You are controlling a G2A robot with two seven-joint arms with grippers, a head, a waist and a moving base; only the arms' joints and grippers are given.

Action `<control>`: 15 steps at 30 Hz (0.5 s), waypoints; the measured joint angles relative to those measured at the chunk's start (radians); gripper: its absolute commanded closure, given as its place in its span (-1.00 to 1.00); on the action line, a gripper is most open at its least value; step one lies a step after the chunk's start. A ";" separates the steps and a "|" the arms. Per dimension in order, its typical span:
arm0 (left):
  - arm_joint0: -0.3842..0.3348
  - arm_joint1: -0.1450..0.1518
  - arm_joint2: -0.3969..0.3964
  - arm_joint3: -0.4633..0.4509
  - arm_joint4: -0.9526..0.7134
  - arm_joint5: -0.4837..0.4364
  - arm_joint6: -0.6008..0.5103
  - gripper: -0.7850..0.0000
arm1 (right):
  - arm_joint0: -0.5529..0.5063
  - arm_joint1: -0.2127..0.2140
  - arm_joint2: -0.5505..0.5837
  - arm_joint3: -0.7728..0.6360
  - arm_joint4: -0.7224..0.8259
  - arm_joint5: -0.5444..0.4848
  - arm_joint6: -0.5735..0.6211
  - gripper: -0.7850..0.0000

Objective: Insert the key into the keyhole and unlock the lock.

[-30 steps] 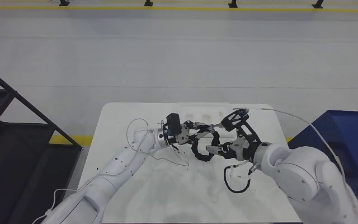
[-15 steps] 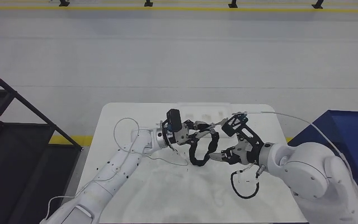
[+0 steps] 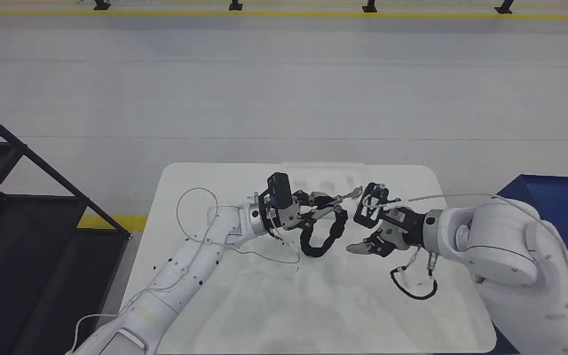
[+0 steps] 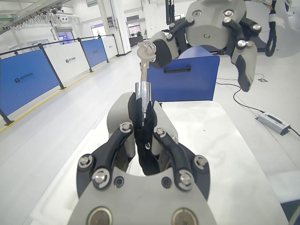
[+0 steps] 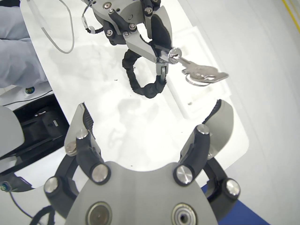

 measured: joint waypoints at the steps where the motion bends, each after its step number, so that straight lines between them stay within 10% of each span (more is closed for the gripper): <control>1: -0.001 -0.001 0.002 0.002 -0.002 -0.001 -0.003 1.00 | -0.001 0.004 0.002 -0.004 -0.016 -0.021 -0.022 -1.00; 15: -0.015 -0.012 0.025 0.018 0.003 -0.005 -0.014 1.00 | 0.021 0.030 -0.082 -0.030 -0.062 -0.086 -0.088 -1.00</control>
